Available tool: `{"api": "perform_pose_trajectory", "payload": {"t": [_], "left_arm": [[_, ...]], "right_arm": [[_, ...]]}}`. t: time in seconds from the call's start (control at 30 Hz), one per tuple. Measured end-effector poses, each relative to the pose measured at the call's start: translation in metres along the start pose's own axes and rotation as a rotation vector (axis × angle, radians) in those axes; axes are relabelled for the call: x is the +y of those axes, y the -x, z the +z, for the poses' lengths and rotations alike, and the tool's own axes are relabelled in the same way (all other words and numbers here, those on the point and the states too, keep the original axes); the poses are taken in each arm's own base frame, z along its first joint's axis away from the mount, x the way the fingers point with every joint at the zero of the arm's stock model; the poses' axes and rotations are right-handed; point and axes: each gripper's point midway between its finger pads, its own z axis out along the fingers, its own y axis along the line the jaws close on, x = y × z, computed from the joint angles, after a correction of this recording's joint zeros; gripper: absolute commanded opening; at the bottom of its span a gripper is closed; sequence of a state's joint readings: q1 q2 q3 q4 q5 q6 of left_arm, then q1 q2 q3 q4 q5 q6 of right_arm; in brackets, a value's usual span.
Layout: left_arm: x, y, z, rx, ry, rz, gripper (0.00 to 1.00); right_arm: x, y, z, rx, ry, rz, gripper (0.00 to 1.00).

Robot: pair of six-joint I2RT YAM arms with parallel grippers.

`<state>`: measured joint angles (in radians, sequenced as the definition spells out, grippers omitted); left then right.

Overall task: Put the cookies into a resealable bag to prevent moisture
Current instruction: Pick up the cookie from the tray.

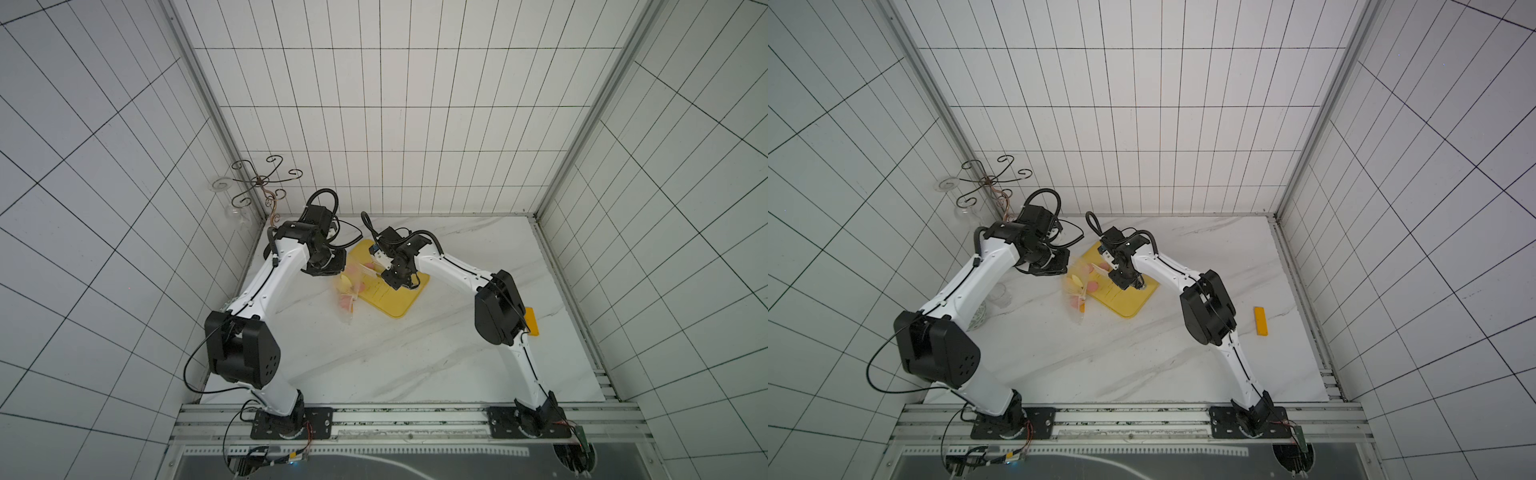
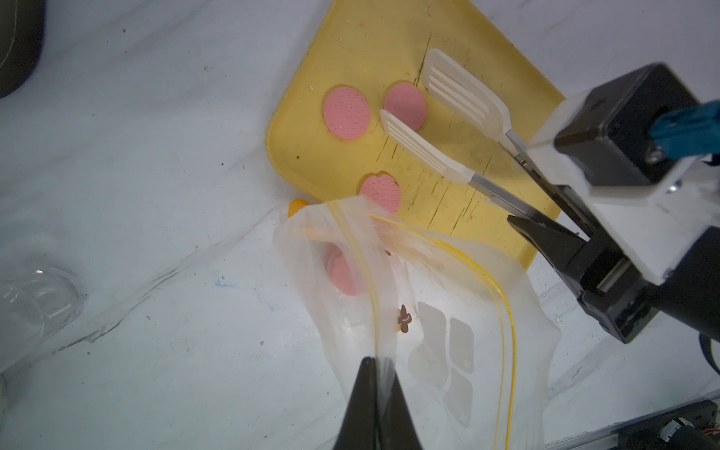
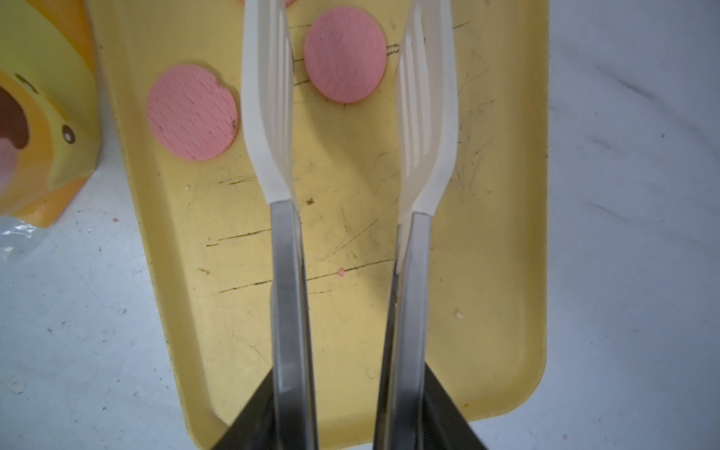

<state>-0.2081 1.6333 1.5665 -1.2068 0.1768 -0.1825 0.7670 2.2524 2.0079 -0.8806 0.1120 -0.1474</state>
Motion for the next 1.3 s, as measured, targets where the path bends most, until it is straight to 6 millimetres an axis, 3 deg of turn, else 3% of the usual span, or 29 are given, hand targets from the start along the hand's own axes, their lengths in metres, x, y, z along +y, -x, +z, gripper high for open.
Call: {"api": "perform_pose_trajectory", "payload": {"t": [0.47,0.87,1.3], "left_arm": [[0.000,0.000,0.000,-0.001,0.000,0.000,0.00],[0.000,-0.001,0.001,-0.001,-0.001,0.001,0.00],[0.000,-0.001,0.001,-0.002,-0.001,0.001,0.00]], "right_arm": [[0.002,-0.002,0.012,0.040,-0.030,-0.018,0.45],[0.003,-0.003,0.012,0.045,-0.040,-0.023,0.37],[0.000,0.000,0.007,0.030,-0.046,-0.014,0.35]]}}
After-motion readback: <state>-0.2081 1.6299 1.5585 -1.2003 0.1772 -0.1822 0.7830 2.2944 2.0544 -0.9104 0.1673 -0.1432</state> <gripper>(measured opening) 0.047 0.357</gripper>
